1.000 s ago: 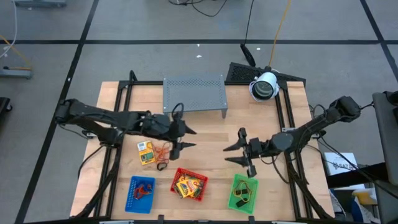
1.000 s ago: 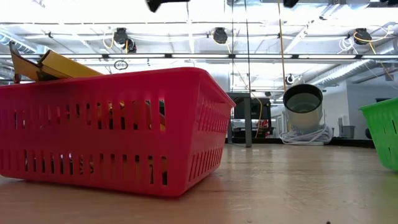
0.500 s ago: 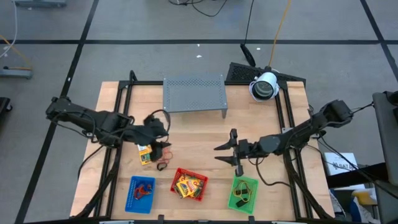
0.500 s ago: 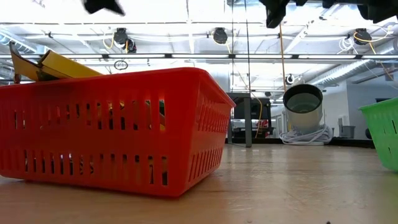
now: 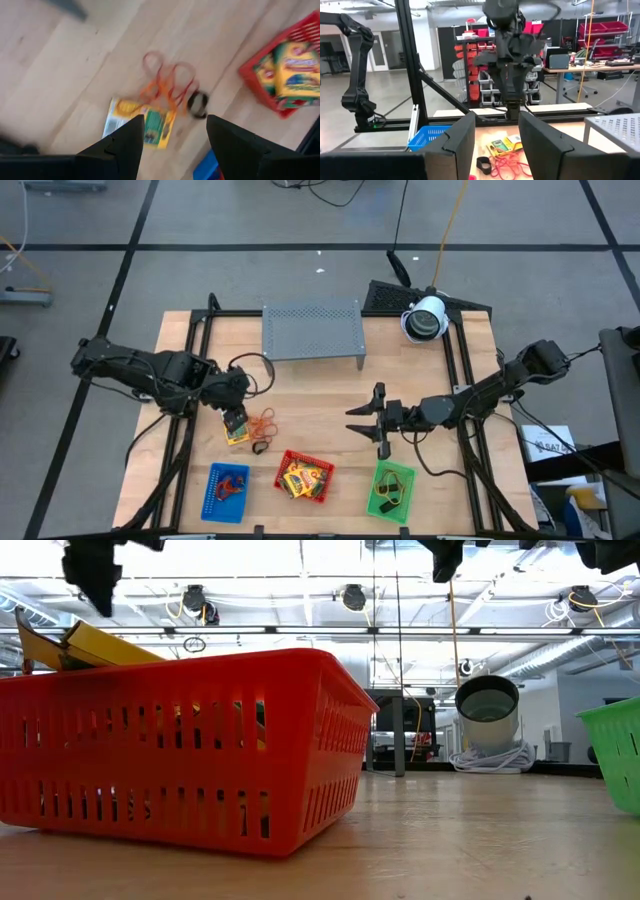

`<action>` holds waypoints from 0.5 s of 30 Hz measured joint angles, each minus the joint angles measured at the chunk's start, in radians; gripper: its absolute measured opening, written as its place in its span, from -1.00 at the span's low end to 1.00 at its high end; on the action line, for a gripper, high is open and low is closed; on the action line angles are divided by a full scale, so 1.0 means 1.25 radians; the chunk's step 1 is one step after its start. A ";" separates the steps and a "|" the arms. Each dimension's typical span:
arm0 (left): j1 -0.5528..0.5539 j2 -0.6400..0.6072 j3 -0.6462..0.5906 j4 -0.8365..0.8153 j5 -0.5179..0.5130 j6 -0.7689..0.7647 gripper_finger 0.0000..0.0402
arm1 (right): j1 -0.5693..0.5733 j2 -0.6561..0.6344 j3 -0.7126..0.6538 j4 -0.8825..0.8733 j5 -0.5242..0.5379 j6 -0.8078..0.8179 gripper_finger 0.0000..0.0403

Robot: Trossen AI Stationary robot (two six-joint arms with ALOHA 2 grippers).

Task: Pick & Place Office Desk Supplies
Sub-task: Put the top red rubber band into the green basket

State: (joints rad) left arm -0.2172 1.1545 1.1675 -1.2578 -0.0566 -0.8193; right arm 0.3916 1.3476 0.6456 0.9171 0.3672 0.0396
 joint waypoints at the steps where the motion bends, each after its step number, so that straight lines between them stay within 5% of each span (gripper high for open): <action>1: 0.009 0.000 0.000 -0.014 0.008 -0.006 0.12 | 0.000 0.000 0.000 0.000 0.000 -0.001 -0.30; 10: 0.095 -0.009 -0.016 -0.054 0.059 0.146 0.12 | 0.000 0.000 0.000 0.014 -0.001 -0.026 -0.30; 15: 0.139 -0.009 -0.121 -0.021 0.066 0.248 0.12 | 0.000 0.000 0.000 0.017 -0.001 -0.026 -0.30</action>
State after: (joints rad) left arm -0.0429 1.1431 1.0157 -1.2839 0.0253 -0.5090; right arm 0.3920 1.3479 0.6456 0.9379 0.3660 0.0067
